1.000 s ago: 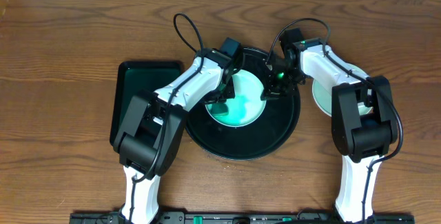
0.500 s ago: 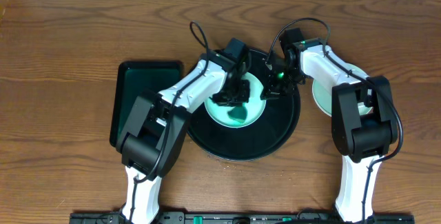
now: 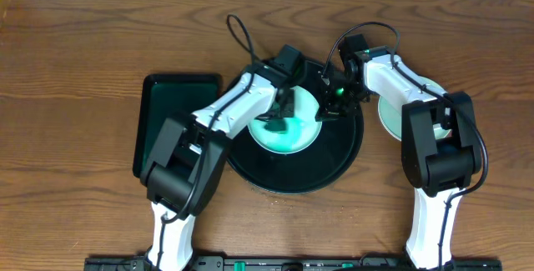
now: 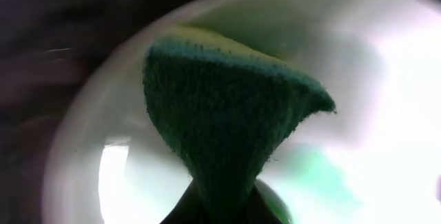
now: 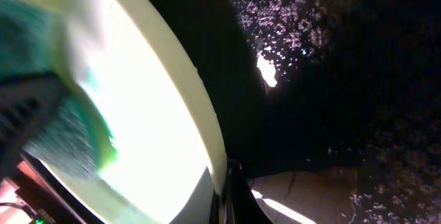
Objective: Clean dirty plates on tray and stack at the side
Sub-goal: 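Lift sponge away and move left gripper back over dark-green dish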
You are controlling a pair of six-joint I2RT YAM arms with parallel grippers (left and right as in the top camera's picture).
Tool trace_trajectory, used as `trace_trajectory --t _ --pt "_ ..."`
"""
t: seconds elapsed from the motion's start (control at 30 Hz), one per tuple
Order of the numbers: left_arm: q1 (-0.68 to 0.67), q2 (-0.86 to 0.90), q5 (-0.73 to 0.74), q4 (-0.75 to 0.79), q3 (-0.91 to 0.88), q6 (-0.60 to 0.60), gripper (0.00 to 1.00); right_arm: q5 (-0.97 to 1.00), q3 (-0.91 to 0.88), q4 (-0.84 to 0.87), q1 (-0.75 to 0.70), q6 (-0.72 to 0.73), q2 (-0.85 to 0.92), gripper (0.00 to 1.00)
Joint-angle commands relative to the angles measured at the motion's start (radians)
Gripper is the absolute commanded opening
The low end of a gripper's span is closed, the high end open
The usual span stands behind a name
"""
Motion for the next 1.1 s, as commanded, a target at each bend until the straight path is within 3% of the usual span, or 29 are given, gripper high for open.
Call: trace_trajectory --t 0.0,0.27,0.47,0.87,1.07 --pt "0.074 -0.054 -0.170 -0.072 0.026 -0.054 0.07 0.008 -0.030 -0.009 0.011 -0.016 0.032 0.01" --pt "0.175 -0.313 -0.031 -0.209 0.053 -0.079 0.08 0.008 -0.028 -0.013 0.013 -0.016 0.030 0.01" --pt "0.274 -0.431 -0.032 -0.302 0.052 -0.030 0.07 0.078 -0.027 -0.011 0.049 -0.019 -0.030 0.01" --pt "0.459 -0.414 -0.030 -0.333 0.014 -0.030 0.07 0.649 -0.027 -0.032 0.237 0.100 -0.316 0.01" --pt "0.477 -0.403 -0.031 -0.346 0.010 -0.029 0.07 0.991 -0.027 -0.070 0.352 0.152 -0.438 0.01"
